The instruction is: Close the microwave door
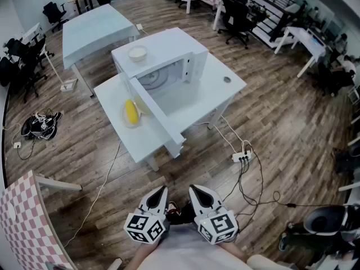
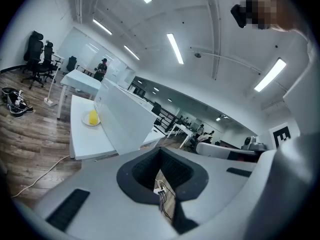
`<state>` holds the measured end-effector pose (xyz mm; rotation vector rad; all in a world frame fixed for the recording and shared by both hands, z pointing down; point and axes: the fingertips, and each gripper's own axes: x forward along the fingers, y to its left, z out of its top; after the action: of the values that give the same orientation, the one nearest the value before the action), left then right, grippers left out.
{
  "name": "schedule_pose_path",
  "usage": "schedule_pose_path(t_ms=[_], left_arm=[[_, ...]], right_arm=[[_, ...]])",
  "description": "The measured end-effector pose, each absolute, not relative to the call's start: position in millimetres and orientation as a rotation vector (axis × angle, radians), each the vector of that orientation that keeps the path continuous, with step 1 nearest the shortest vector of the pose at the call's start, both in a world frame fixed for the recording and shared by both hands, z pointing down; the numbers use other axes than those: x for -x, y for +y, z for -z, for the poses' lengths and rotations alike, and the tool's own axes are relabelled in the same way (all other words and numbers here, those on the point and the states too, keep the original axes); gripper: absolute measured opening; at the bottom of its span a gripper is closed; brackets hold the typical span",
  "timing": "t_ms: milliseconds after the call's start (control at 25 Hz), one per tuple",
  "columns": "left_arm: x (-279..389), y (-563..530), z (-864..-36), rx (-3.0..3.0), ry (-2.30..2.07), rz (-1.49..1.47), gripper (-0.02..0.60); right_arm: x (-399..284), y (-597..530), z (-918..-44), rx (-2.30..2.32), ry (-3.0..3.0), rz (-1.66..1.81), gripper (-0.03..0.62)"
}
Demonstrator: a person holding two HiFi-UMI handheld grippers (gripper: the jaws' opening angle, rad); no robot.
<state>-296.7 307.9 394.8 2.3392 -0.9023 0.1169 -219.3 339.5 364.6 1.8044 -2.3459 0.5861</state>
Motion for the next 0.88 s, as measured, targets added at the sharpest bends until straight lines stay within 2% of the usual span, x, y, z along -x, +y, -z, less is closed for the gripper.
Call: schedule_pose_path(t_ms=[360, 880], left_arm=[[272, 287, -377, -2.374, -0.928, -0.074, 0.015], [251, 293, -362, -2.407, -0.997, -0.114, 0.017]], right_arm=[[192, 325, -355, -1.788, -2.367, -0.536, 0.02], [185, 319, -342, -1.628, -2.543, -0.611, 0.021]])
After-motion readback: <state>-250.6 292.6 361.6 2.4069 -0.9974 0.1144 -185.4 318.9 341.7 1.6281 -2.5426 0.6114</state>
